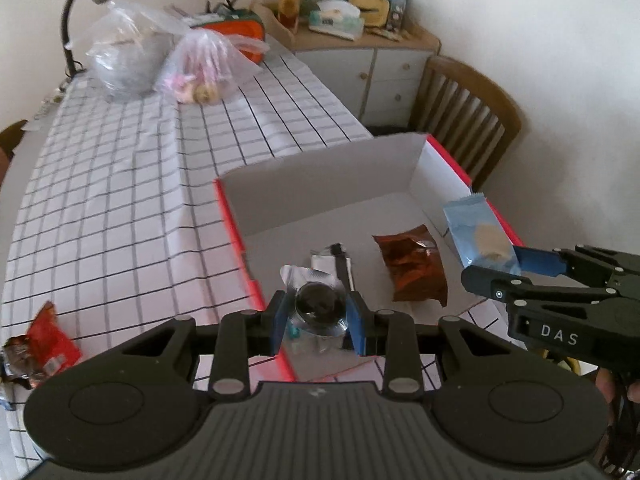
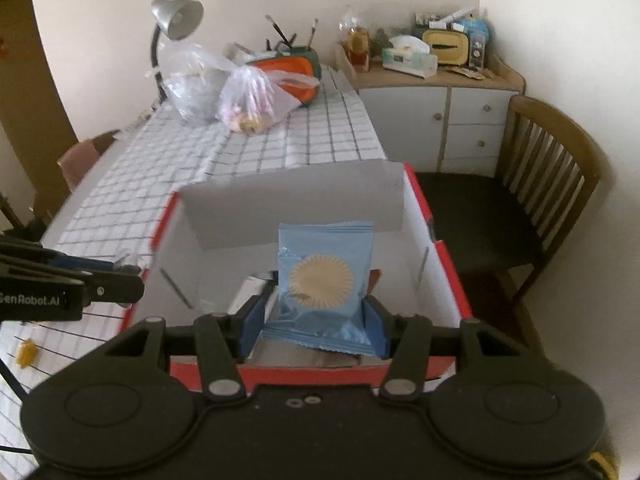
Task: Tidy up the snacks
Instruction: 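Lower both snacks into the box and open both tools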
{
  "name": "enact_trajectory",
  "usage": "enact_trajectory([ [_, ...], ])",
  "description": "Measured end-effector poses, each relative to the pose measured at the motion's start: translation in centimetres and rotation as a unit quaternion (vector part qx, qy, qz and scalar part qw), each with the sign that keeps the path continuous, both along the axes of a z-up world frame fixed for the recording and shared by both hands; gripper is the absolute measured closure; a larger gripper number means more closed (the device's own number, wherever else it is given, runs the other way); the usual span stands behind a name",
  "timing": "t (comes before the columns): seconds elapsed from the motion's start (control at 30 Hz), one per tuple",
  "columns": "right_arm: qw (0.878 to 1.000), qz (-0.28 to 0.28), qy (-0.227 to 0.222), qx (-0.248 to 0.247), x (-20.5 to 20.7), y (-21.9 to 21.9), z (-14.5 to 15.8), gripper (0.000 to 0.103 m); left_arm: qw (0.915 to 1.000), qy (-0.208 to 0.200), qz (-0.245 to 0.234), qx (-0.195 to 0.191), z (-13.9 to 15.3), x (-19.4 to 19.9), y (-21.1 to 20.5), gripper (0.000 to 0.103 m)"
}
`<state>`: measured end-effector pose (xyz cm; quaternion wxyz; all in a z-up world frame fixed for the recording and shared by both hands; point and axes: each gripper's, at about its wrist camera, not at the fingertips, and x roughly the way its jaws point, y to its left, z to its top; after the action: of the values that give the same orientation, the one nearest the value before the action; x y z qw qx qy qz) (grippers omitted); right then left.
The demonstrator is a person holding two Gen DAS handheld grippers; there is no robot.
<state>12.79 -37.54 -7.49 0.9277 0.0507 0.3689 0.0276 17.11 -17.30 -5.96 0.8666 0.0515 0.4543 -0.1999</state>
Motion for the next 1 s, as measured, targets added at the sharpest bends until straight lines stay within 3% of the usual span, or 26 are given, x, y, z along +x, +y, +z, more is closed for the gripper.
enact_trajectory([
  [0.3,0.999,0.003,0.039,-0.004,3.9,-0.5,-2.1,0.051,0.9989,0.039,-0.008,0.025,-3.2,3.8,-3.5,0.071],
  [0.67,0.997,0.021,0.075,-0.027,5.8,0.9,-4.6,0.051,0.9936,0.104,0.007,0.044,-6.7,7.4,-4.7,0.071],
  [1.0,0.997,0.024,0.074,-0.018,5.9,0.8,-4.5,0.049,0.9924,0.109,0.008,0.056,-7.5,7.5,-5.3,0.067],
])
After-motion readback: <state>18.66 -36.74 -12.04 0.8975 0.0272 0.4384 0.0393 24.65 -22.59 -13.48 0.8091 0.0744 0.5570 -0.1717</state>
